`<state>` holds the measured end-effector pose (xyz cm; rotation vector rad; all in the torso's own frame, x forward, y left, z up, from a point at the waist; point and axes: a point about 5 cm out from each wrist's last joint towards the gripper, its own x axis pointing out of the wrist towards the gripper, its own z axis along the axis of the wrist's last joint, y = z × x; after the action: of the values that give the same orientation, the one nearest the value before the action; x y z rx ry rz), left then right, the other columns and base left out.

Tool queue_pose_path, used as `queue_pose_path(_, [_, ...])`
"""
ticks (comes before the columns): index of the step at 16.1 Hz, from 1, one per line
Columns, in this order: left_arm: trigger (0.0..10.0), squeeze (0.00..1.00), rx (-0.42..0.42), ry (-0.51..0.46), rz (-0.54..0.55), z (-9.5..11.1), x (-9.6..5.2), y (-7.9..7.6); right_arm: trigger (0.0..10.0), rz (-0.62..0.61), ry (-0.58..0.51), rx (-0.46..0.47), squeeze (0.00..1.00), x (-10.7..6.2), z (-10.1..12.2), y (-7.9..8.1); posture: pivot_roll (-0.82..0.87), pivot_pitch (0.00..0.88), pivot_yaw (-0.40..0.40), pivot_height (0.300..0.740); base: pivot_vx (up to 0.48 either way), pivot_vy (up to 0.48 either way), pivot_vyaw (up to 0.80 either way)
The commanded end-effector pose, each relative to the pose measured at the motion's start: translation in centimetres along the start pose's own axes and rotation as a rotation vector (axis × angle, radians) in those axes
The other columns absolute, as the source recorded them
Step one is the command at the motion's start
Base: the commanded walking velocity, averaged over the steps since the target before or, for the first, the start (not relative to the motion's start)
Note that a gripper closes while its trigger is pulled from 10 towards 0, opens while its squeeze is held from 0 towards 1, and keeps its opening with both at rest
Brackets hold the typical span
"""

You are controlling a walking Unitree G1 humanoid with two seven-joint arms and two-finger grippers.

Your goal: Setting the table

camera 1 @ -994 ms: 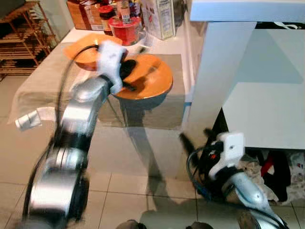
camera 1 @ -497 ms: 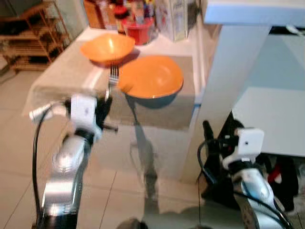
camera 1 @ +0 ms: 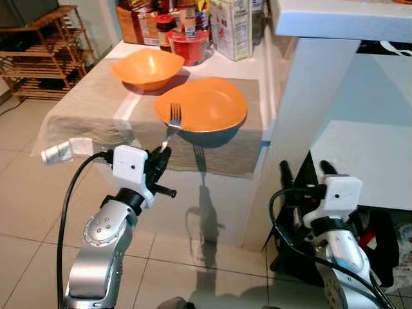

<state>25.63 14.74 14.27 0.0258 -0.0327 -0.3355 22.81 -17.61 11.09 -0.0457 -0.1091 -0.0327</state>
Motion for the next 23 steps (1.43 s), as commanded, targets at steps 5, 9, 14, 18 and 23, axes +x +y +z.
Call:
queue_pose_path(5, [0.0,0.0,-0.019,0.042,0.041,-1.0,0.2,0.6,10.0,-0.12,-0.014,-0.031,0.0,-1.4,0.2,-2.0,-0.1,0.0,0.062,0.727,0.0,0.0,0.0])
queue_pose_path(9, [0.0,0.0,-0.007,0.001,0.073,-0.4,0.1,0.4,10.0,-0.117,-0.009,-0.03,0.0,-1.1,0.1,-1.8,-0.11,0.0,0.059,0.727,0.0,-0.427,0.0])
queue_pose_path(14, [0.0,0.0,0.026,-0.056,0.074,0.7,0.2,0.0,10.0,-0.089,0.014,-0.018,0.0,-0.6,-0.4,-1.3,-0.1,0.0,0.06,0.727,0.0,-0.48,0.0])
queue_pose_path(18, [0.0,0.0,0.048,-0.079,0.072,1.1,0.2,-0.1,10.0,-0.077,0.022,-0.017,0.0,-0.3,-0.7,-1.3,-0.1,0.0,0.06,0.727,0.0,-0.48,0.0])
queue_pose_path(23, [0.0,0.0,0.017,0.0,0.047,0.0,2.1,0.7,10.0,-0.051,0.023,-0.012,0.0,-0.1,-0.8,-0.7,-0.1,0.0,0.061,0.727,0.0,-0.47,0.0])
